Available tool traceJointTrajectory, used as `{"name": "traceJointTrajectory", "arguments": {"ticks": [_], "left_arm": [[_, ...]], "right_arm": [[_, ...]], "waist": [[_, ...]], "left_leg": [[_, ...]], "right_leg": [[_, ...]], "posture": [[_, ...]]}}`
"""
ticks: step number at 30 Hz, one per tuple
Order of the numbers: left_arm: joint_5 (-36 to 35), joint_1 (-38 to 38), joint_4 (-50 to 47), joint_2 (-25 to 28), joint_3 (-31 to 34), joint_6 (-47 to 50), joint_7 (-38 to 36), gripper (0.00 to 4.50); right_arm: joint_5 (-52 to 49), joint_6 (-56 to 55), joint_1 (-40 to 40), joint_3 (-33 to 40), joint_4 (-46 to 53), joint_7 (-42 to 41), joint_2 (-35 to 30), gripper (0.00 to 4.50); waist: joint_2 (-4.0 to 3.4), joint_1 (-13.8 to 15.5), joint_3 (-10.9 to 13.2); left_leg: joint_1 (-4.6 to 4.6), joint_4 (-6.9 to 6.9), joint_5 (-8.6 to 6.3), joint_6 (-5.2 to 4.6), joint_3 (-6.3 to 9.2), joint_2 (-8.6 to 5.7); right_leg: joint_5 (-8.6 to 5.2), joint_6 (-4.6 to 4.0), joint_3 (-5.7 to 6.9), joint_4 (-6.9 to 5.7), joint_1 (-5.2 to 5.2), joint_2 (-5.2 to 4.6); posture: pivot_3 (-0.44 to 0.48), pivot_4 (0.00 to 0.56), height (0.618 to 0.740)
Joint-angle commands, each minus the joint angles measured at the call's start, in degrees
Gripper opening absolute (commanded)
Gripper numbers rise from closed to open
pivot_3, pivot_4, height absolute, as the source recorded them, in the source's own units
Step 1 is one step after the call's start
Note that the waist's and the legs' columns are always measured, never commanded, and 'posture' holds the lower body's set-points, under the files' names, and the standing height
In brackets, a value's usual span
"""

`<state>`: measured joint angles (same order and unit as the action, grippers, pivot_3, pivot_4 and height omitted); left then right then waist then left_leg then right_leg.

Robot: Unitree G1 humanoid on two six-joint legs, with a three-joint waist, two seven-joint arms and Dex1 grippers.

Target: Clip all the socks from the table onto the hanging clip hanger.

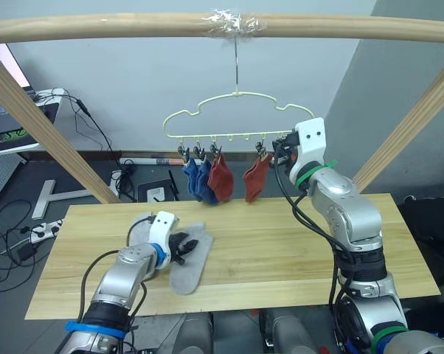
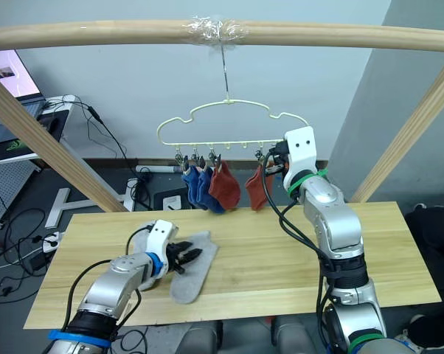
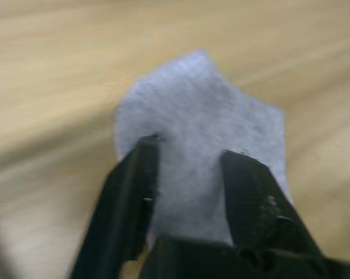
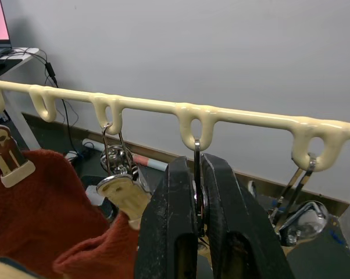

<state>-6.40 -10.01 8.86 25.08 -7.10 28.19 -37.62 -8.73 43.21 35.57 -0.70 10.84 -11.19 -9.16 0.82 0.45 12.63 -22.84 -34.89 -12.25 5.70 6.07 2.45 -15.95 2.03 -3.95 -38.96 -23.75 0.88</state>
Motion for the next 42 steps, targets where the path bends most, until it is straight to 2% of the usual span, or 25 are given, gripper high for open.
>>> {"name": "traceJointTrajectory", "arguments": {"ticks": [1, 2, 4, 9, 12, 19, 23, 26, 36, 40, 42], "left_arm": [[0.01, 1.25, -2.38, -0.45, -1.99, -1.88, -1.73, 0.72], [0.07, 1.30, -2.69, -0.64, -2.25, -2.53, -1.85, 0.39], [0.79, 1.17, -3.30, -1.28, -3.22, -5.51, -1.78, 0.02], [1.02, 0.07, -5.18, -2.99, -3.30, -10.53, -1.22, 0.02], [0.49, -0.30, -7.52, -2.61, -3.20, -12.17, -2.56, 0.59], [2.45, -0.03, -8.50, 0.63, -5.25, -12.54, -5.40, 2.69], [3.32, 0.01, -8.52, 1.72, -6.96, -11.08, -7.11, 3.61], [3.76, 0.57, -8.32, 1.97, -8.48, -8.56, -7.61, 4.47], [10.29, -0.19, 1.14, 0.68, -11.89, -11.77, -3.00, 4.47], [11.52, 0.83, 2.90, 1.59, -13.09, -14.15, -4.38, 4.47], [11.73, 1.41, 2.99, 1.96, -13.20, -15.25, -4.78, 4.09]], "right_arm": [[-1.31, 1.16, 1.13, 1.94, 0.04, -1.00, -1.47, 0.00], [-1.57, 1.42, 1.34, 2.03, 0.00, -1.27, -1.81, 0.00], [-2.40, 2.50, 1.93, 2.44, 0.13, -2.09, -2.75, 0.00], [-3.49, 4.13, 2.86, 3.17, 0.23, -3.31, -4.49, 0.00], [-4.13, 4.79, 3.36, 3.52, 0.21, -3.37, -5.25, 0.00], [-4.67, 5.47, 3.65, 3.74, 0.50, -2.99, -5.34, 0.00], [-4.69, 5.66, 3.64, 3.78, 0.65, -2.92, -5.46, 0.00], [-4.66, 5.85, 3.62, 3.84, 0.73, -2.81, -5.60, 0.00], [-4.76, 6.67, 3.18, 3.71, 1.71, -2.20, -5.62, 0.00], [-4.87, 7.06, 2.88, 3.67, 2.29, -1.95, -5.74, 0.00], [-4.96, 7.34, 2.62, 3.61, 2.70, -1.84, -5.79, 0.00]], "waist": [[0.00, -0.01, 0.00], [0.00, -0.01, 0.01], [0.00, -0.01, 0.01], [0.01, 0.00, 0.02], [0.02, -0.02, 0.04], [0.01, -0.34, 0.05], [0.01, -0.34, 0.05], [0.01, -0.37, 0.06], [0.00, -0.38, 0.06], [0.00, -0.41, 0.06], [0.00, -0.44, 0.06]], "left_leg": [[0.00, 0.00, 0.00, 0.00, 0.00, 0.00], [-0.01, 0.00, 0.00, 0.00, 0.01, 0.01], [-0.03, 0.00, 0.00, 0.00, 0.02, 0.01], [-0.06, 0.00, 0.00, 0.00, 0.01, 0.00], [-0.08, 0.00, 0.00, 0.00, 0.02, 0.01], [-0.08, 0.02, 0.00, -0.01, 0.01, 0.01], [-0.09, 0.01, 0.00, -0.01, 0.00, 0.00], [-0.09, 0.02, -0.01, -0.01, 0.01, 0.00], [-0.11, 0.02, -0.01, -0.01, 0.00, 0.00], [-0.08, 0.02, -0.01, -0.01, 0.00, 0.00], [-0.08, 0.02, -0.01, -0.01, 0.00, 0.00]], "right_leg": [[0.00, 0.00, 0.00, 0.00, 0.00, 0.00], [0.00, 0.00, 0.01, 0.00, -0.01, 0.00], [0.00, 0.00, 0.02, 0.00, -0.03, 0.01], [0.00, 0.00, 0.00, 0.04, -0.03, 0.00], [-0.01, 0.00, 0.01, 0.04, -0.06, 0.01], [-0.01, 0.01, 0.01, 0.04, -0.06, 0.02], [-0.01, 0.01, 0.00, 0.06, -0.07, 0.01], [-0.02, 0.00, 0.00, 0.06, -0.08, 0.02], [-0.02, 0.00, 0.00, 0.06, -0.09, 0.02], [-0.02, 0.00, -0.01, 0.06, -0.08, 0.01], [-0.02, 0.00, -0.01, 0.06, -0.08, 0.01]], "posture": [[0.136, 0.219, 0.740], [0.136, 0.219, 0.740], [0.136, 0.219, 0.740], [0.129, 0.221, 0.740], [0.129, 0.222, 0.740], [0.129, 0.222, 0.740], [0.124, 0.223, 0.740], [0.116, 0.225, 0.740], [0.104, 0.223, 0.740], [0.100, 0.221, 0.740], [0.098, 0.219, 0.740]]}}
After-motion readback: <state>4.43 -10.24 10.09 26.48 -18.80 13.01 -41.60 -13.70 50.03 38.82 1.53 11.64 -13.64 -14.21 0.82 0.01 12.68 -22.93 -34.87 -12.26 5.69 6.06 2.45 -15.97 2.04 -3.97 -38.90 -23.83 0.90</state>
